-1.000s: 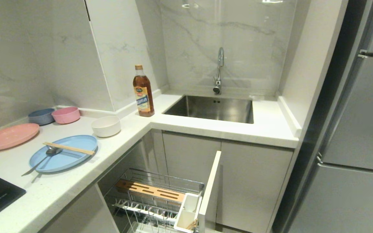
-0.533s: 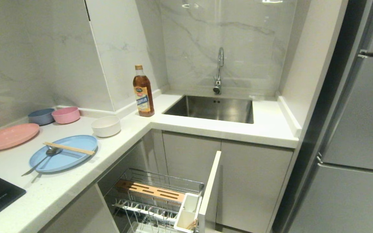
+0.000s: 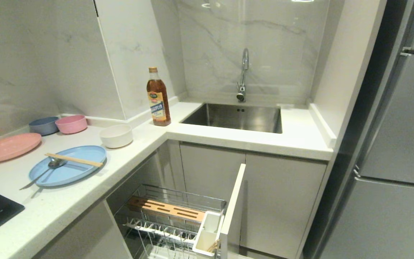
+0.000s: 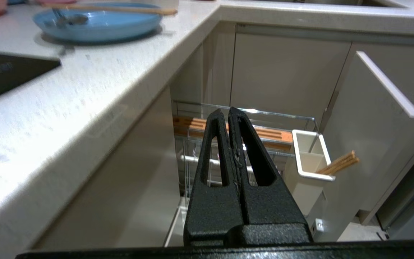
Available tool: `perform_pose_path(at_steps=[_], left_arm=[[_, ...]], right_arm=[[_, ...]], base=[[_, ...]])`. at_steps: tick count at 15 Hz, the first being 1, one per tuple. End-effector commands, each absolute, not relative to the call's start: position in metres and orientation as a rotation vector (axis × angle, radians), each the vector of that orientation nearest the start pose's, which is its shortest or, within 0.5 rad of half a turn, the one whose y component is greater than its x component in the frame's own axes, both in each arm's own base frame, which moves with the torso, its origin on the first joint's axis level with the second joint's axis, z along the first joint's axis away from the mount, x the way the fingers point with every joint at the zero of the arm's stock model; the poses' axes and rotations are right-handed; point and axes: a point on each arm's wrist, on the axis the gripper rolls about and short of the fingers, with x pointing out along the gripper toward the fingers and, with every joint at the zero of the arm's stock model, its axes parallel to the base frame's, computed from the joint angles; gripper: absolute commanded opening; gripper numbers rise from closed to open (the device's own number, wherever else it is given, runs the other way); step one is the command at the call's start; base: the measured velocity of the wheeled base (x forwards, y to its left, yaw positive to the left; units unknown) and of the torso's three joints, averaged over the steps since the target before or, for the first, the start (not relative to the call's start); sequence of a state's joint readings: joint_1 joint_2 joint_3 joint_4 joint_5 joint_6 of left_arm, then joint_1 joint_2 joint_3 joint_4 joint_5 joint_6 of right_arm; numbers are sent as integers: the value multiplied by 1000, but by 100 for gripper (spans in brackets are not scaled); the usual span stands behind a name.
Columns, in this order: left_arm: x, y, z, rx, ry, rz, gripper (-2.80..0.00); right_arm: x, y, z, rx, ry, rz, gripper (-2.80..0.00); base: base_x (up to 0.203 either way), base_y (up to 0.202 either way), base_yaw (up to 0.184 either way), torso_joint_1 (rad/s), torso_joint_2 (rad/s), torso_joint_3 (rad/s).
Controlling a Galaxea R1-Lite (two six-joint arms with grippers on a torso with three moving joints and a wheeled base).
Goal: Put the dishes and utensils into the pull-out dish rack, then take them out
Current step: Pick up the chopsticks and place it in the cupboard
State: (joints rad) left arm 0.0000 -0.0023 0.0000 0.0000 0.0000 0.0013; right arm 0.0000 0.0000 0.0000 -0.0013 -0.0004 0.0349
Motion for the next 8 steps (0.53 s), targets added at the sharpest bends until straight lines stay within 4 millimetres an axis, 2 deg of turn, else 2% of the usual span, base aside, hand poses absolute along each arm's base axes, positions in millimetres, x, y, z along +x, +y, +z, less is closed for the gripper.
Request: perform_pose_path(at_steps=[1, 8], left_arm=[[-23, 0, 75, 2, 0, 0, -280], [-23, 0, 75, 0, 0, 0, -280]], right_arm=[[-23, 0, 76, 37, 0, 0, -280], [-23, 0, 76, 55, -3, -1, -280]], base=[[0, 0, 0, -197, 469, 279], [0, 0, 0, -181, 477, 290]])
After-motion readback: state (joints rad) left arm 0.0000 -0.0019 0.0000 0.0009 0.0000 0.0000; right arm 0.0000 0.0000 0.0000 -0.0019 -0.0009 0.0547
